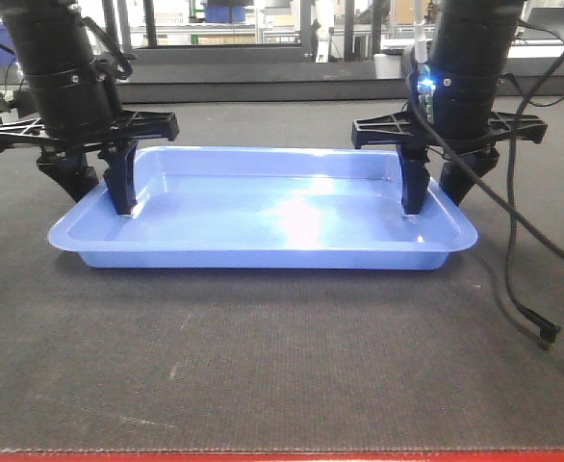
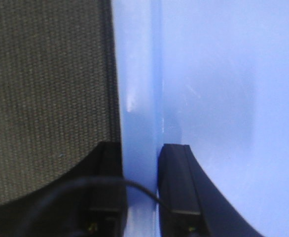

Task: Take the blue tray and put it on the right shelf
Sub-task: 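Close both grippers on opposite rims of the blue tray, then lift the blue tray with both grippers above the table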

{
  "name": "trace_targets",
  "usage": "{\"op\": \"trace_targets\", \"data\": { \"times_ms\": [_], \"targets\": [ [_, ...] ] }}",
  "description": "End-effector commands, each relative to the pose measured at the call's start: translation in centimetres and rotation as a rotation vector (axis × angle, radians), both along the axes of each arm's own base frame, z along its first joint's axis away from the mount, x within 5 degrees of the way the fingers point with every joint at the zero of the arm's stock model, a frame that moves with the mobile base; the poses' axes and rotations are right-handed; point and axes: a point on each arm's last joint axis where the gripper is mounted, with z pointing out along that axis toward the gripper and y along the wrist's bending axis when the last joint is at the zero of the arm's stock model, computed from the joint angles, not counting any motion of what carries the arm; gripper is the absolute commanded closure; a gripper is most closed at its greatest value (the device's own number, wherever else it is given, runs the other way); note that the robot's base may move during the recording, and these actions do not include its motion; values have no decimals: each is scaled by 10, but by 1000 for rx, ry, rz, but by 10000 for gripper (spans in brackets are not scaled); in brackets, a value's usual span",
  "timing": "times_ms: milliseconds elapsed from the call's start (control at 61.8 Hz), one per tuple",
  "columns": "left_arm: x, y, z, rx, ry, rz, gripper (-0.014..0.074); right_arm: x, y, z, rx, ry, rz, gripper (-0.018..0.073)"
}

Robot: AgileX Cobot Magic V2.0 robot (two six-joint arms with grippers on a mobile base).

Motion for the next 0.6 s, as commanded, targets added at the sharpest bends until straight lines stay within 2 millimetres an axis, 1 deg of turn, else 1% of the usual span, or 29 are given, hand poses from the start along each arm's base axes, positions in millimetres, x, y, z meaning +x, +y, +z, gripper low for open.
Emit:
{"op": "trace_targets", "data": {
  "times_ms": [0,97,146,178,194,259,372,453,583],
  "targets": [
    [-4,0,40,-12,-79,-17,638,-6,-4,45,8,-105,15,503],
    [-6,1,55,-7,-65,-19,638,-16,-8,69,21,-147,14,503],
    [-9,2,65,-9,-71,-20,638,-22,-10,82,27,-171,13,503],
    [-13,3,73,-10,-73,-20,638,-27,-12,93,32,-192,13,503],
    [-16,4,80,-14,-85,-20,638,-32,-13,102,35,-206,12,503],
    [-25,6,97,-20,-112,-25,638,-43,-18,121,31,-239,13,503],
    [-44,11,128,-14,-162,-37,638,-65,-27,145,23,-287,13,503],
    [-59,13,146,12,-188,-52,638,-80,-32,157,29,-314,12,503],
    [-81,17,165,30,-218,-62,638,-106,-40,163,34,-328,16,503]
  ]
}}
